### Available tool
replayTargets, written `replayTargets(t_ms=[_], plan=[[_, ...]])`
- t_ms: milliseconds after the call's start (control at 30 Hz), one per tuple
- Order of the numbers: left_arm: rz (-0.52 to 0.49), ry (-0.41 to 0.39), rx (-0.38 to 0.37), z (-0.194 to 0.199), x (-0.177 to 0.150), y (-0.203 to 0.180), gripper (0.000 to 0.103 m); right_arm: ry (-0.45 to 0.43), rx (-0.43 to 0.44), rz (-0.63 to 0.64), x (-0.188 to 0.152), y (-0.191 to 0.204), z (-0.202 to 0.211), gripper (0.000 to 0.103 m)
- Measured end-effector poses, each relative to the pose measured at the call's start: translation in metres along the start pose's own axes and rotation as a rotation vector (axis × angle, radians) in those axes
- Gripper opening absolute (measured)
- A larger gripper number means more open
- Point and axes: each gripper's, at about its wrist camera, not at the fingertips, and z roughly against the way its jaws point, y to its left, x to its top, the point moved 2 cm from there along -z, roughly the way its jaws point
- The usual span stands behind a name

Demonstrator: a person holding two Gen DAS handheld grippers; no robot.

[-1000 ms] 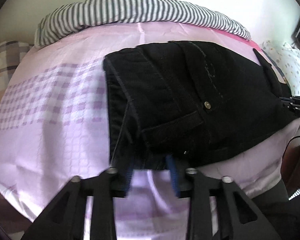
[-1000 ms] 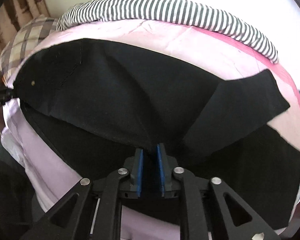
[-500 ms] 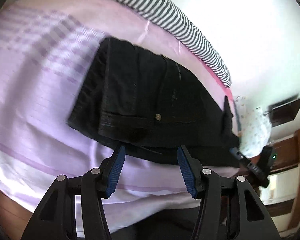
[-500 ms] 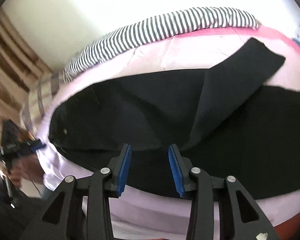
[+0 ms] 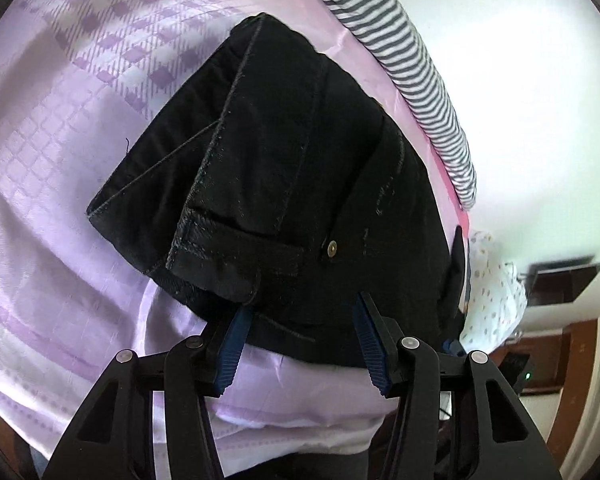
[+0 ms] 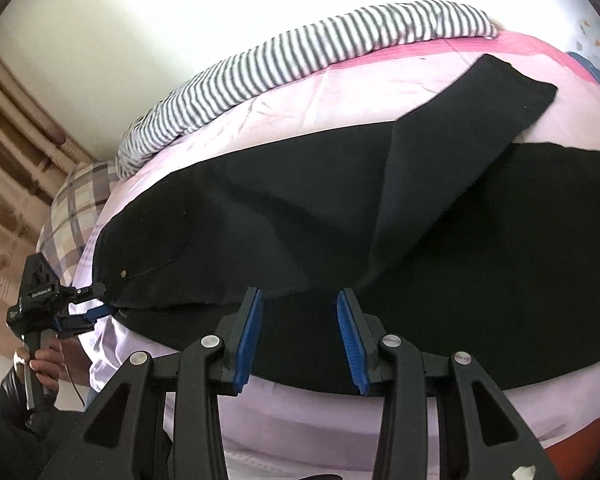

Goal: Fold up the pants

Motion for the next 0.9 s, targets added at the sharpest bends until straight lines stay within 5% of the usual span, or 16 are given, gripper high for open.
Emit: replayTargets(t_ms=[100, 167, 267, 700, 900], plan=[[0.031, -0.024, -0.017, -0.002, 0.000, 0.002, 0.053, -0.012, -0.027, -0.032, 0.001, -0.009, 0.001, 0.037], [0.016, -0.066, 0.005, 0.002, -0.001, 0.001, 0.032, -0.015, -0.047, -0.062, 0.001, -0.016, 0.001, 0.037], [-0.003, -0.100, 0.014, 0.005, -0.001, 0.001, 0.020, -0.025, -0.069, -0.110, 0.003, -0.026, 0.000, 0.037], [0.003, -0.130, 0.022, 0.013, 0.008, 0.009, 0.017, -0.098, -0.035, -0.347, 0.046, -0.070, -0.015, 0.038], [-0.001, -0.132, 0.039, 0.014, 0.011, 0.007, 0.017, -0.162, -0.029, -0.484, 0.070, -0.105, -0.017, 0.029]])
